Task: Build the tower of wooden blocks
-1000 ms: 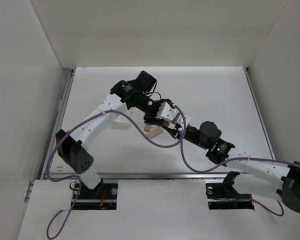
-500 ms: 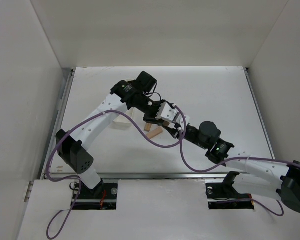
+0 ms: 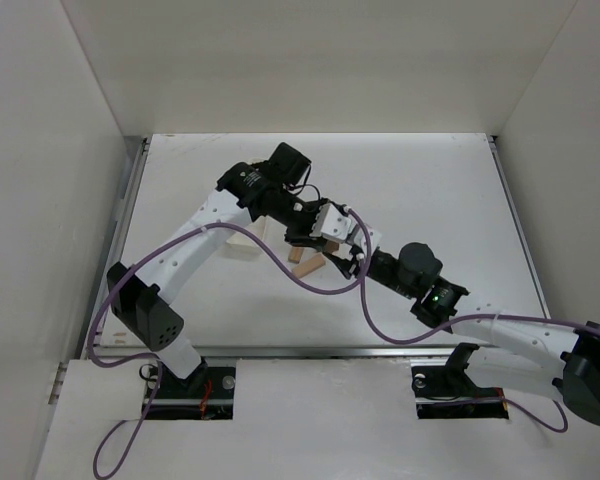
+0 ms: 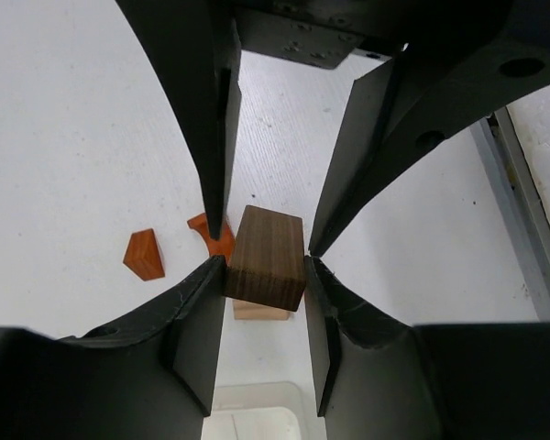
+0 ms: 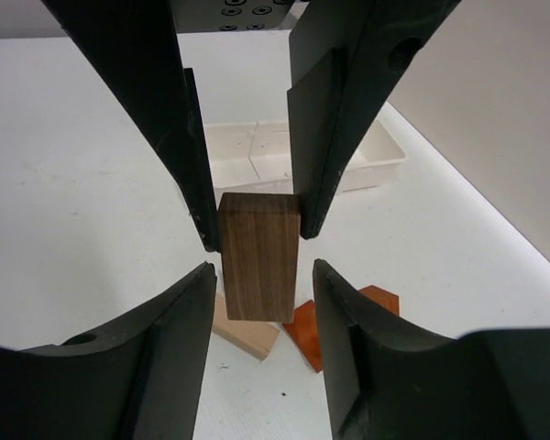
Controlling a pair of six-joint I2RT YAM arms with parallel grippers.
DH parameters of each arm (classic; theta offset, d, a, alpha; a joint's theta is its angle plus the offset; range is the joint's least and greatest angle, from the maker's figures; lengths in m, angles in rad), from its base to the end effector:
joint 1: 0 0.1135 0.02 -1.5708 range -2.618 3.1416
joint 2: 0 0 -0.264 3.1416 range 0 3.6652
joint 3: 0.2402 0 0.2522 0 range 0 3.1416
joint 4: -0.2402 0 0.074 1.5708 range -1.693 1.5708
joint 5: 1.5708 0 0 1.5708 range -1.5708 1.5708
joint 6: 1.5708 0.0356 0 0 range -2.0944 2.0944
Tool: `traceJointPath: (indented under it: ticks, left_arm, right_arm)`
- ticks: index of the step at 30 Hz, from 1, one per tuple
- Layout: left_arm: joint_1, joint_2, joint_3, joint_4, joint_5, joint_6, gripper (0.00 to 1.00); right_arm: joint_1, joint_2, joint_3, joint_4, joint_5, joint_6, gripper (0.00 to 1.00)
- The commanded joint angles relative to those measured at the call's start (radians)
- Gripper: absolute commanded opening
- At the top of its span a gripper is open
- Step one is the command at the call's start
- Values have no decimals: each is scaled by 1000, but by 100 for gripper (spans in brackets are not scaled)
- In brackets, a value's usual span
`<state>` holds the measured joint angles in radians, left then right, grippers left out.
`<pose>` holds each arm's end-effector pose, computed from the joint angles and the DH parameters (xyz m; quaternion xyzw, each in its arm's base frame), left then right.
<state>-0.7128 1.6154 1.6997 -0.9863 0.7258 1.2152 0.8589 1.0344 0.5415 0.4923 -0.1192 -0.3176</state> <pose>0.2366 -0.2358 0.3787 0.7919 0.4079 -0.2485 0.3805 0.1527 0.1834 0.2773 -0.4268 0.5640 0.2293 0.6687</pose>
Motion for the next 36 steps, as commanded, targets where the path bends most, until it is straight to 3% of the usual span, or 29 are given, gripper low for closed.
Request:
traceJointPath:
  ticks: [1, 2, 7, 8, 9, 13, 16, 18, 21, 27, 31, 36]
  left_arm:
    - [10, -61, -20, 8, -14, -31, 0]
    - [10, -61, -32, 8, -14, -45, 0]
    - [32, -91, -81, 26, -71, -100, 0]
    - [45, -104, -93, 40, -80, -121, 0]
    - [46, -104, -124, 55, -94, -143, 0]
    - [65, -150, -213, 155, -225, -272, 0]
    - [91, -179, -296, 176, -278, -348, 0]
    - [105, -219, -354, 224, -327, -385, 0]
    - [105, -281, -488, 328, -407, -451, 0]
    - [105, -292, -601, 371, -486, -536, 0]
    - [105, -334, -687, 477, -486, -560, 0]
    - [105, -377, -762, 514, -499, -560, 0]
  right_arm:
    - [9, -19, 9, 34, 15, 15, 53]
    - [9, -19, 9, 34, 26, 24, 60]
    - [9, -66, -26, 57, 58, 46, 78]
    - [9, -76, -40, 68, 72, 46, 85]
    - [9, -95, -40, 68, 81, 55, 100]
    - [9, -134, -25, 0, 148, 191, 100]
    - [9, -146, 53, -147, 308, 435, 100]
    - [9, -146, 99, -259, 389, 512, 100]
    - [9, -64, 174, -419, 513, 691, 100]
    - [9, 194, 369, -716, 500, 925, 100]
    - [19, 338, 454, -819, 500, 1069, 100]
    - [19, 395, 472, -828, 461, 1241, 100]
